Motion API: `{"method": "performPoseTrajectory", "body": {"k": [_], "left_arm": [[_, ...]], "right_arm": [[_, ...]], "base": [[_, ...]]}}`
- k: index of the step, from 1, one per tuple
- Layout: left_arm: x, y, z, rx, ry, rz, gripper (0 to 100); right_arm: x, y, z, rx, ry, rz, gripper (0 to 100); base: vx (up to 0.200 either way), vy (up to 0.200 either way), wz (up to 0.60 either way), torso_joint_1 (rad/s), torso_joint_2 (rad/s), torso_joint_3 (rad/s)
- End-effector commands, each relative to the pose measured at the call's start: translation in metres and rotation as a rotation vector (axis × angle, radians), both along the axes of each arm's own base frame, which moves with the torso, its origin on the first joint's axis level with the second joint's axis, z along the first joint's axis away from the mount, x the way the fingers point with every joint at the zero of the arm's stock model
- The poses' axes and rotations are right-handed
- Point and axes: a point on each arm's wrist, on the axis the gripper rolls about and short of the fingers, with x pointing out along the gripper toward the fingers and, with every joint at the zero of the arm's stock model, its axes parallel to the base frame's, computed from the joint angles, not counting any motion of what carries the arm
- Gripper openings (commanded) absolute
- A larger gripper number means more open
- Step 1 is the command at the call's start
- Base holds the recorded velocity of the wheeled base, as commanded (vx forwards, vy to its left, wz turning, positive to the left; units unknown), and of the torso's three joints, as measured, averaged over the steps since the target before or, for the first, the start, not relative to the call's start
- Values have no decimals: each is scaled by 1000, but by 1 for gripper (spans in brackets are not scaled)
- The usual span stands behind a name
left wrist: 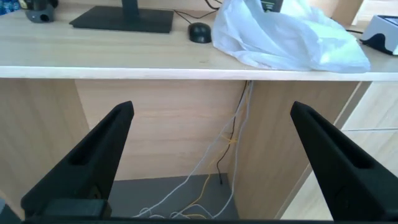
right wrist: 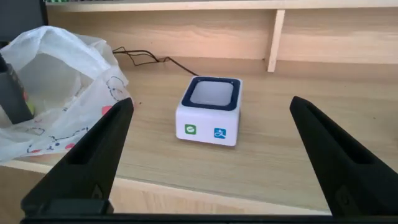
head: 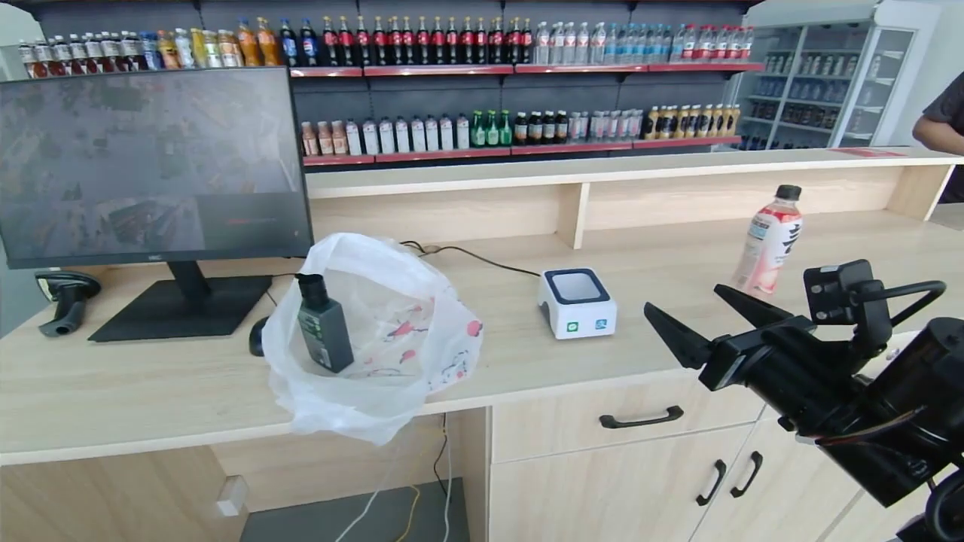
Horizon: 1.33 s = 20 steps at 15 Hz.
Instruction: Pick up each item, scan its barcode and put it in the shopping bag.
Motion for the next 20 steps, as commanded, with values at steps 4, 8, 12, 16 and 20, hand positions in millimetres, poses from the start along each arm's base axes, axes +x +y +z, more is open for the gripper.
{"method": "performPoseTrajectory", "body": {"k": [4, 8, 12, 16, 20], "left_arm": [[0, 0, 0, -1, -1, 0, 100], [0, 0, 0, -2, -1, 0, 100], [0, 0, 0, -2, -1, 0, 100], [0, 0, 0, -2, -1, 0, 100], [0, 0, 0, -1, -1, 0, 100]], "right_arm": [[1, 2, -2, -4, 9, 4, 100], [1, 3, -5, -9, 19, 10, 100], [2, 3, -7, -11, 24, 8, 100], [2, 1, -9, -16, 37, 2, 100], [2, 1, -10, -18, 41, -1, 100]], "base": [[0, -200, 0, 5, 1, 4], [0, -200, 150, 1, 4, 4], [0, -200, 600, 2, 0, 6], [0, -200, 0, 2, -4, 4], [0, -200, 0, 1, 1, 5]]}}
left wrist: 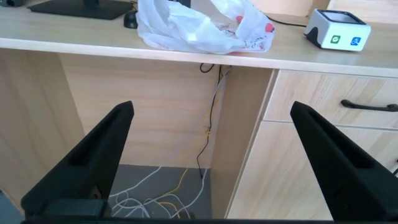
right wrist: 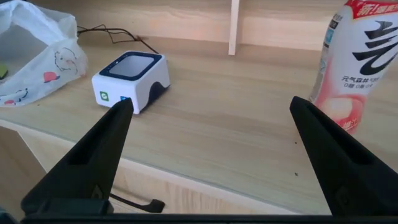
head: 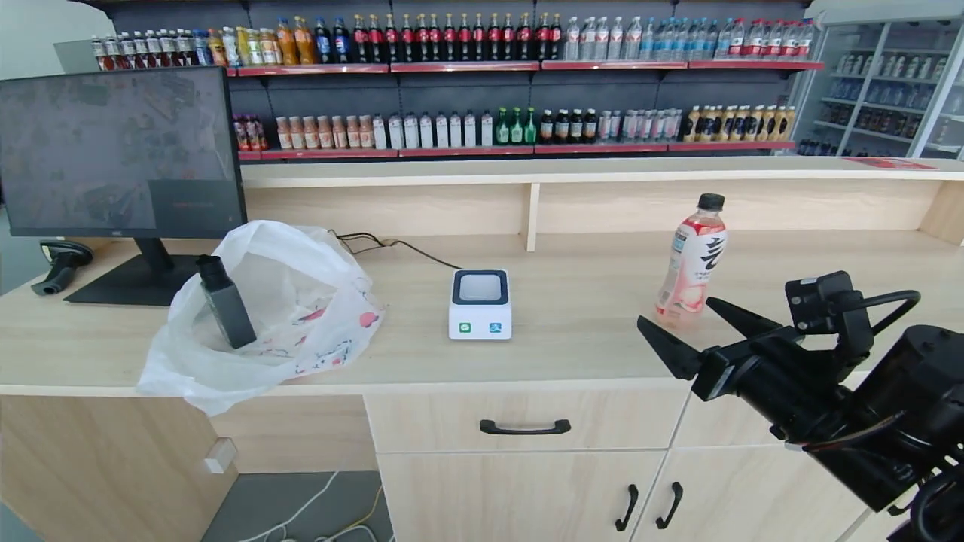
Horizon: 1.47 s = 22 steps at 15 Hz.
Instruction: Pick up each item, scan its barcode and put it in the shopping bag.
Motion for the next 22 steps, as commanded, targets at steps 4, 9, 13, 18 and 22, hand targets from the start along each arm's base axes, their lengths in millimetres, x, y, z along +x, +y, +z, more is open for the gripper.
{"method": "performPoseTrajectory", "body": {"k": [4, 9, 13, 18, 22], "left_arm": [[0, 0, 0, -1, -2, 0, 100], [0, 0, 0, 2, 0, 0, 100], [0, 0, 0, 0, -2, 0, 100], [0, 0, 0, 3, 0, 0, 100], [0, 0, 0, 5, 0, 0, 100]], "right_arm": [[-2, -12, -7, -13, 34, -42, 100], [-9, -31, -15, -29, 82, -108, 100], [-11, -33, -17, -32, 92, -117, 100], [12, -42, -22, -28, 99, -177, 100], [34, -35, -30, -29, 105, -169, 100]], "base": [[200, -50, 0, -8, -1, 2], [120, 0, 0, 7, 1, 0], [0, 0, 0, 0, 0, 0], [0, 0, 0, 0, 0, 0], [0, 0, 0, 0, 0, 0]]}}
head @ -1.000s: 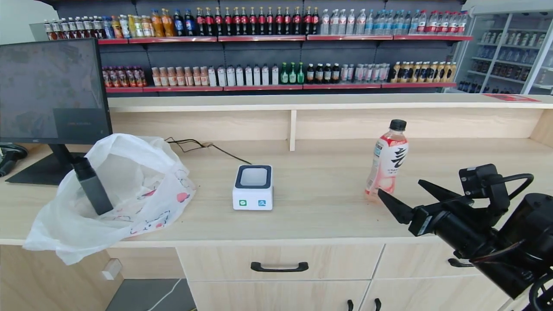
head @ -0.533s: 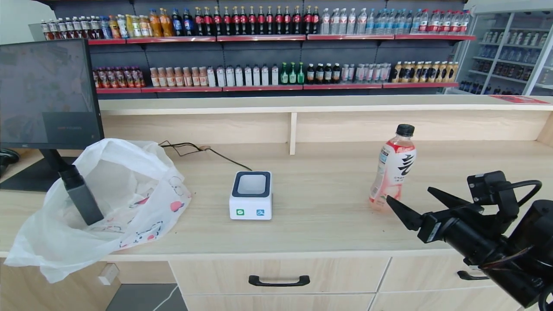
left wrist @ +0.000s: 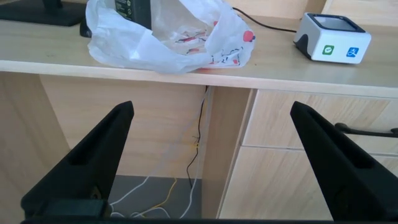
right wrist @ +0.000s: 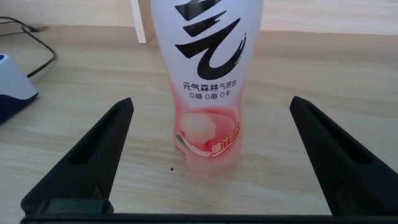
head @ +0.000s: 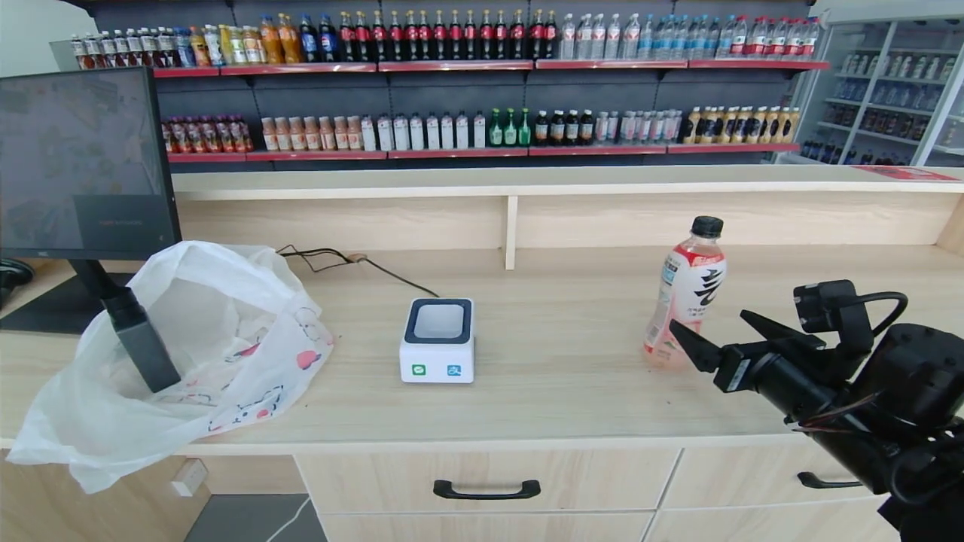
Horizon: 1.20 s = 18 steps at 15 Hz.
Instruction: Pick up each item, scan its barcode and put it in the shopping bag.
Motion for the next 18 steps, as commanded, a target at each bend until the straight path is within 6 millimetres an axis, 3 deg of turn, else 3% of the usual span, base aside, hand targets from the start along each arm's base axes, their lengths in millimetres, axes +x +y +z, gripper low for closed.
{"method": "performPoseTrajectory", "body": {"k": [1, 5, 18], "left_arm": [[0, 0, 0, 0, -1, 0, 100], [0, 0, 0, 0, -1, 0, 100], [0, 0, 0, 0, -1, 0, 100]], "right_arm": [[14, 3, -8, 0, 15, 0, 100], [36, 13, -6, 10, -29, 15, 100], [75, 12, -28, -1, -19, -11, 100]], "base": [[0, 0, 0, 0, 0, 0], [0, 0, 0, 0, 0, 0], [0, 0, 0, 0, 0, 0]]}}
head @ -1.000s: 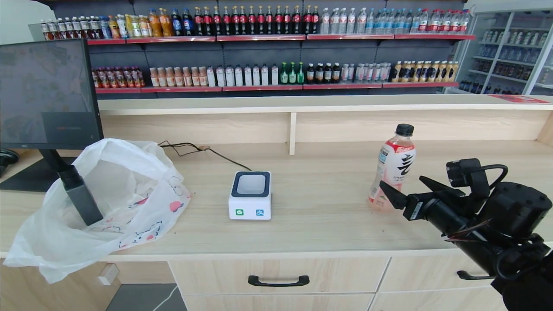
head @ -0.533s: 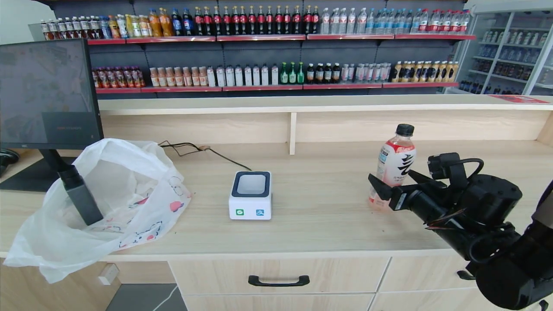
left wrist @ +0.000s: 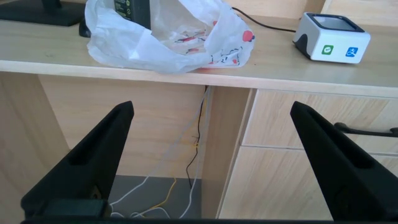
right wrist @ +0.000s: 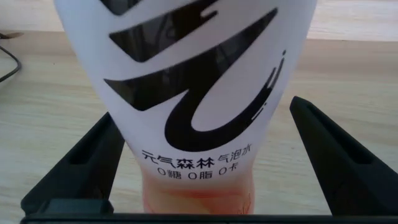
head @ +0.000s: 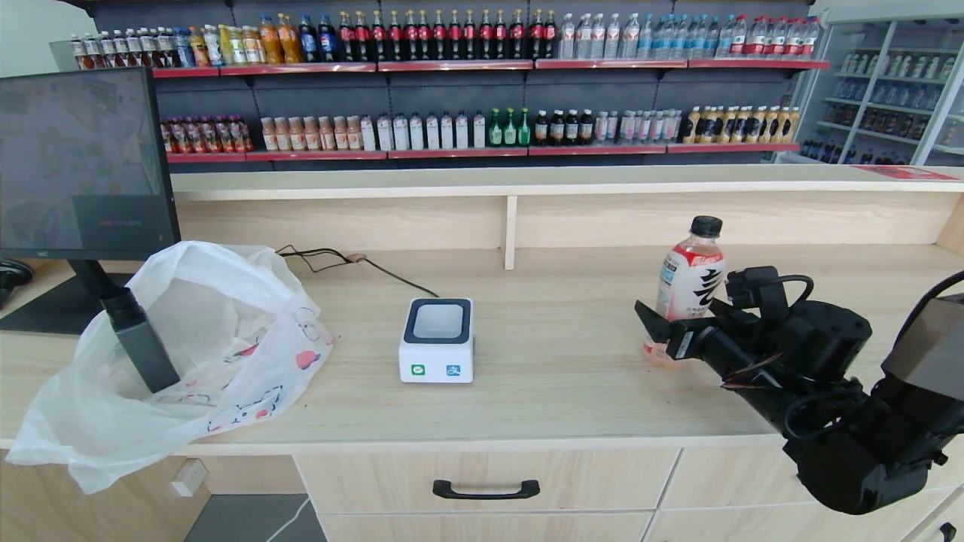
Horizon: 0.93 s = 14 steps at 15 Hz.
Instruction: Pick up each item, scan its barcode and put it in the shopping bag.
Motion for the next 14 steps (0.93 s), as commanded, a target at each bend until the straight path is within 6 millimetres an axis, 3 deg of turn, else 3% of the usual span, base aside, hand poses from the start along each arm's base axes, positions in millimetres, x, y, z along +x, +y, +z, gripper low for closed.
{"method": "performPoseTrajectory", "body": {"k": [1, 7, 8, 14], "left_arm": [[0, 0, 0, 0, -1, 0, 100], [0, 0, 0, 0, -1, 0, 100], [0, 0, 0, 0, -1, 0, 100], [0, 0, 0, 0, -1, 0, 100]], "right_arm": [[4, 1, -6, -2, 10, 1, 100], [14, 4, -9, 2, 2, 2, 100], [14, 3, -10, 2, 2, 1, 0], [17, 4, -9, 5, -6, 1, 0]], "base": [[0, 0, 0, 0, 0, 0], [0, 0, 0, 0, 0, 0], [0, 0, 0, 0, 0, 0], [0, 0, 0, 0, 0, 0]]}}
